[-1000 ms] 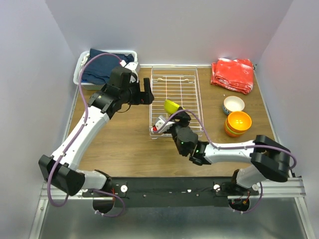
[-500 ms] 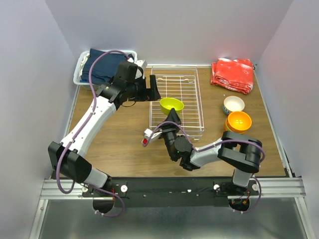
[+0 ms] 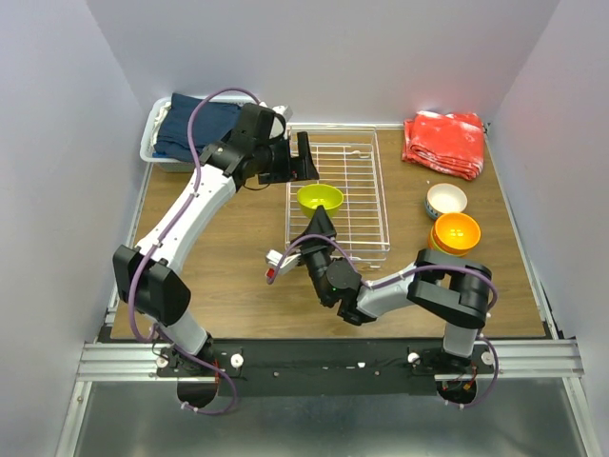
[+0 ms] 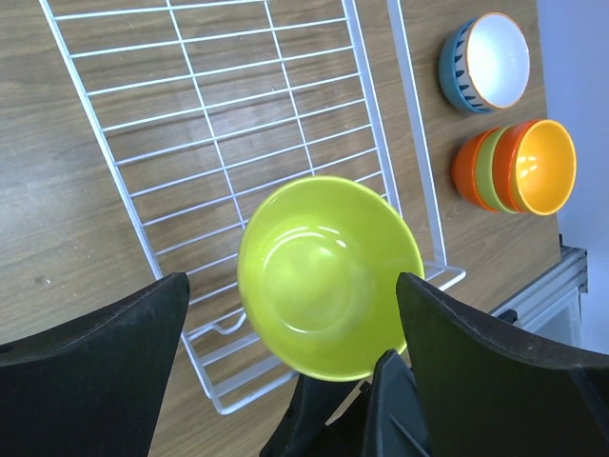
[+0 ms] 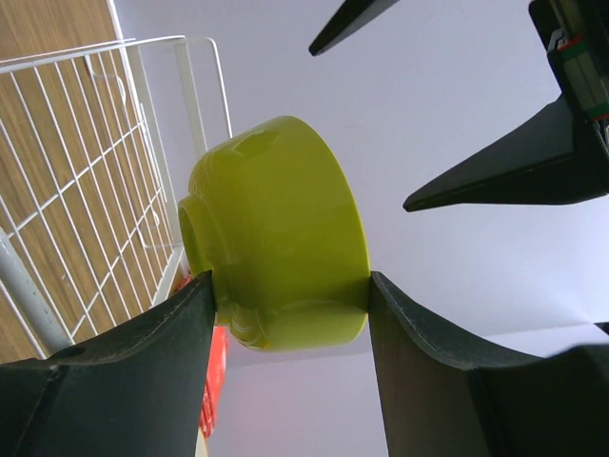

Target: Unload the bowls from the dish rack

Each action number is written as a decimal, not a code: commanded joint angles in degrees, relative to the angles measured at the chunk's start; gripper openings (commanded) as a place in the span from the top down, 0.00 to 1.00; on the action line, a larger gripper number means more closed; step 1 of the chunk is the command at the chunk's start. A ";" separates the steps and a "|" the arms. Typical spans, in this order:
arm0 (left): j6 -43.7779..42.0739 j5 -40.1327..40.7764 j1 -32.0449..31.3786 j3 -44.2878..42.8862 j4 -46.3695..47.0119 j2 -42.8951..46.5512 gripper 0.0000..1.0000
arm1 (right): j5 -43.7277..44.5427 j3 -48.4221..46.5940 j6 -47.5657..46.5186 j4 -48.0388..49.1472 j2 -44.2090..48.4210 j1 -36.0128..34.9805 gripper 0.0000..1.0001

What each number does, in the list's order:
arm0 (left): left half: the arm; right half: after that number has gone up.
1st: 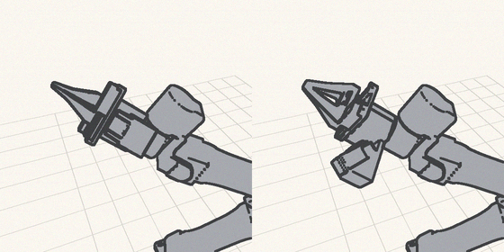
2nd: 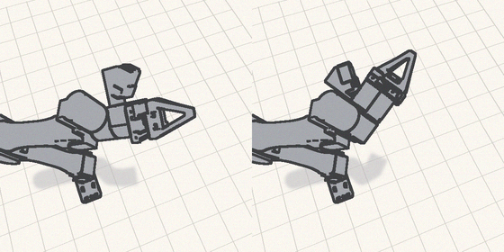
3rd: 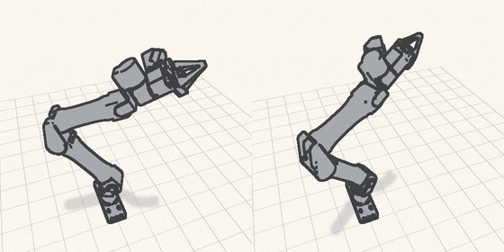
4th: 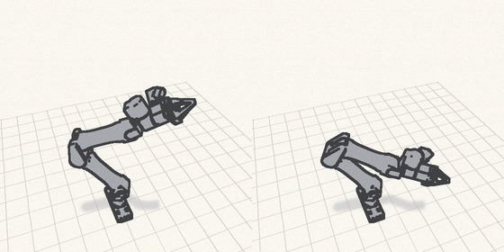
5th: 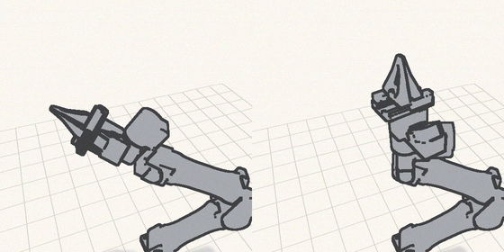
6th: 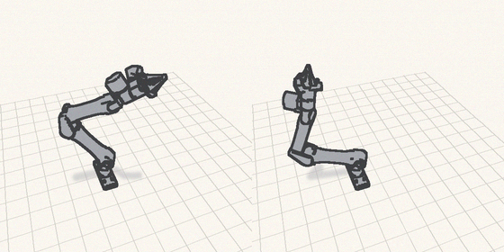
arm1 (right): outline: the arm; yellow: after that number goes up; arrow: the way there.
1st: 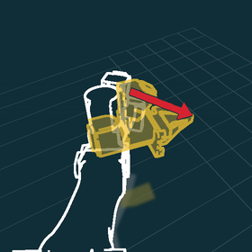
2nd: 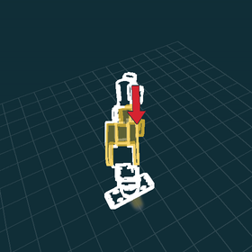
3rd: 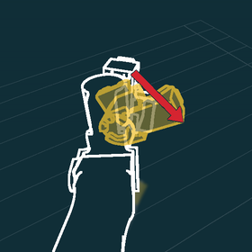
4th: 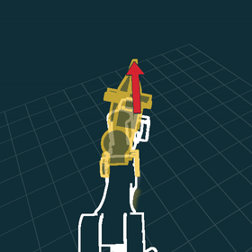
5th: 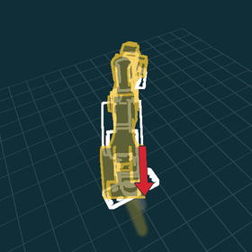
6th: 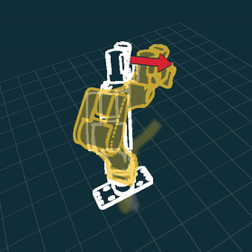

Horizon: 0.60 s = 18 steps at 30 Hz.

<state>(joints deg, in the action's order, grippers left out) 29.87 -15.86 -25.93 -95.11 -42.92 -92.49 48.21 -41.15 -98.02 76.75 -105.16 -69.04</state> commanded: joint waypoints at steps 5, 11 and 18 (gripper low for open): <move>-1.39 5.12 0.44 -3.33 -7.17 -2.96 0.04 | -1.36 -1.57 -1.82 27.22 -0.83 0.22 0.78; -2.53 3.29 0.44 -0.69 -7.80 -4.01 0.21 | -1.54 -1.57 -1.65 27.22 -0.39 0.13 0.78; -2.27 -1.10 0.44 0.01 -7.00 -6.39 0.41 | -1.62 -1.39 -2.00 27.22 -0.04 0.13 0.78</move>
<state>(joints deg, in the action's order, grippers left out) 28.23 -13.08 -25.87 -95.57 -49.41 -96.99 47.94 -41.19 -99.48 76.64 -105.25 -69.04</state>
